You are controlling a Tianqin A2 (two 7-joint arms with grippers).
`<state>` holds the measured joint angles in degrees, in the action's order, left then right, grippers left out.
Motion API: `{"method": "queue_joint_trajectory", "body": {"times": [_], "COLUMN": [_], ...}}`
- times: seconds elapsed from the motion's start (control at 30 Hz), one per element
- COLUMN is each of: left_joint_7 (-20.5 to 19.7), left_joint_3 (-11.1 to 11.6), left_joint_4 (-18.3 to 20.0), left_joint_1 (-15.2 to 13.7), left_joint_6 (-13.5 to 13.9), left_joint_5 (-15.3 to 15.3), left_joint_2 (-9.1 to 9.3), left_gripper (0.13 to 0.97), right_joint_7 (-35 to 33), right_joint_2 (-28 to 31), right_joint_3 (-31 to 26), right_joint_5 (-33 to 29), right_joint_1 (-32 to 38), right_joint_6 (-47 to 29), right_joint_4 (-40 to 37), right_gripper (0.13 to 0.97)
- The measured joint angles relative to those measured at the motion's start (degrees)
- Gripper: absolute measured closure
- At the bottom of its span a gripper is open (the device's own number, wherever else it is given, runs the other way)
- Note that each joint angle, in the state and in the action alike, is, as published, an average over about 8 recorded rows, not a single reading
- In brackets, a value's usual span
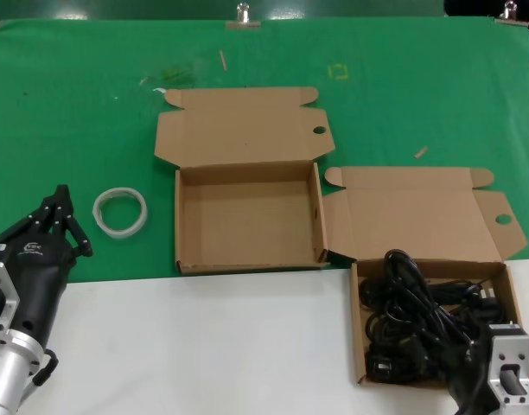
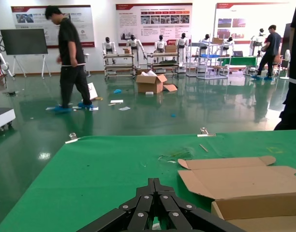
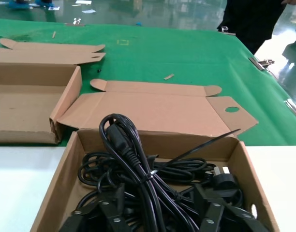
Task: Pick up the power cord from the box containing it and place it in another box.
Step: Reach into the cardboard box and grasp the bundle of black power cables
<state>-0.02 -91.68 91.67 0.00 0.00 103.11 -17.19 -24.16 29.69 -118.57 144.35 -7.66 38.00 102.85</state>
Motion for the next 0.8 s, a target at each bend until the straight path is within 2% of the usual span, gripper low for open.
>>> {"method": "queue_joint_trajectory", "body": {"times": [0.17,0.2,0.47,0.8], "left_joint_7": [0.00,0.00,0.00,0.00], "left_joint_3": [0.00,0.00,0.00,0.00], "left_joint_4": [0.00,0.00,0.00,0.00], "left_joint_1": [0.00,0.00,0.00,0.00], "left_joint_6": [0.00,0.00,0.00,0.00], "left_joint_5": [0.00,0.00,0.00,0.00], "left_joint_2": [0.00,0.00,0.00,0.00], "left_gripper": [0.948,0.951,0.957,0.957], "right_joint_7": [-0.93,-1.11,-2.57,-5.89], "right_joint_2": [-0.10,-0.14,-0.50,-0.05], "right_joint_3": [0.26,0.27,-0.03,-0.53], "right_joint_5": [-0.32,-0.35,0.05,1.52], "right_joint_1": [-0.72,-0.76,-0.15,1.32], "right_joint_6": [0.51,0.54,0.47,2.84], "right_joint_4": [0.64,0.66,-0.08,1.77], "right_gripper": [0.623,0.623,0.798,0.898]}}
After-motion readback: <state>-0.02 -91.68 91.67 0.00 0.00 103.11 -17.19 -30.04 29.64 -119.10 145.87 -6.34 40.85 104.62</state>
